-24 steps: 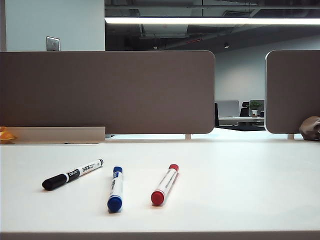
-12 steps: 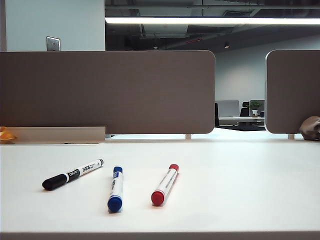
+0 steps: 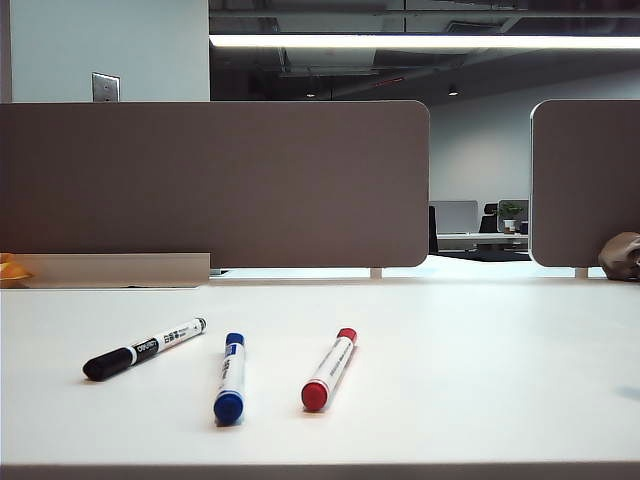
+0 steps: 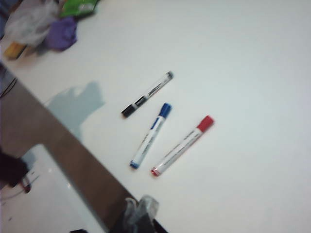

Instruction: Pick up the markers one by one and line them up horizontally in a straight line on the table.

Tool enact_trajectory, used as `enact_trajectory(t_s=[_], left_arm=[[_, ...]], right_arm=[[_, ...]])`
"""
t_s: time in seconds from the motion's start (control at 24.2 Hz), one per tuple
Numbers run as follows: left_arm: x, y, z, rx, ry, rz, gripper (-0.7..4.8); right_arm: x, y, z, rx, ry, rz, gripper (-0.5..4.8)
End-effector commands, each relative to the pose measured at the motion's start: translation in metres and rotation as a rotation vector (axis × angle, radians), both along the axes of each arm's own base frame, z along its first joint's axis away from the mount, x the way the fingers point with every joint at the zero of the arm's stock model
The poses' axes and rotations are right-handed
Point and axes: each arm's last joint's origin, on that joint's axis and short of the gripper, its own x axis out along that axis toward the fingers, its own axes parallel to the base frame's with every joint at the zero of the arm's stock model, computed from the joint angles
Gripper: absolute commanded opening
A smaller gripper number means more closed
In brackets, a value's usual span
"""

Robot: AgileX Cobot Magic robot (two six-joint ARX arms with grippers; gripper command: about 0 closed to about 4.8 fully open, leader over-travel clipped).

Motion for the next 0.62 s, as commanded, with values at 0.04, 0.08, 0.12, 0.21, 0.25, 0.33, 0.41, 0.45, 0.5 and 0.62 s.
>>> enact_trajectory(t_s=[0.04, 0.08, 0.12, 0.21, 0.25, 0.33, 0.41, 0.45, 0.5, 0.62], left_arm=[[0.02, -0.01, -0.006, 0.062, 0.045, -0.092, -0.06], [0.026, -0.015, -0.01, 0.1, 0.07, -0.111, -0.06], [0.031, -0.019, -0.013, 0.143, 0.09, -0.118, -0.05], [0.042, -0.03, -0.023, 0.294, 0.14, -0.099, -0.05], [0.05, -0.036, -0.029, 0.386, 0.168, -0.074, -0.05], [0.058, -0.042, -0.037, 0.458, 0.213, -0.061, -0.05], [0.061, -0.045, -0.039, 0.375, 0.265, -0.053, -0.06], [0.062, -0.046, -0.037, 0.301, 0.269, -0.019, -0.05], [0.063, -0.046, -0.036, 0.29, 0.262, 0.0, -0.06], [0.064, -0.046, -0.036, 0.283, 0.277, 0.043, -0.06]], right_arm=[[0.025, 0.018, 0.013, -0.056, 0.043, 0.087, -0.01], [0.033, 0.026, 0.016, -0.096, 0.054, 0.098, -0.01], [0.041, 0.036, 0.017, -0.141, 0.065, 0.106, 0.0], [0.057, 0.057, 0.016, -0.233, 0.085, 0.113, 0.0], [0.071, 0.072, 0.011, -0.303, 0.101, 0.12, 0.01], [0.089, 0.09, -0.002, -0.372, 0.148, 0.153, 0.0], [0.102, 0.109, -0.021, -0.418, 0.214, 0.194, 0.0], [0.115, 0.118, -0.037, -0.464, 0.244, 0.186, 0.0], [0.119, 0.121, -0.042, -0.476, 0.252, 0.182, 0.0], [0.14, 0.134, -0.067, -0.477, 0.282, 0.184, 0.83]])
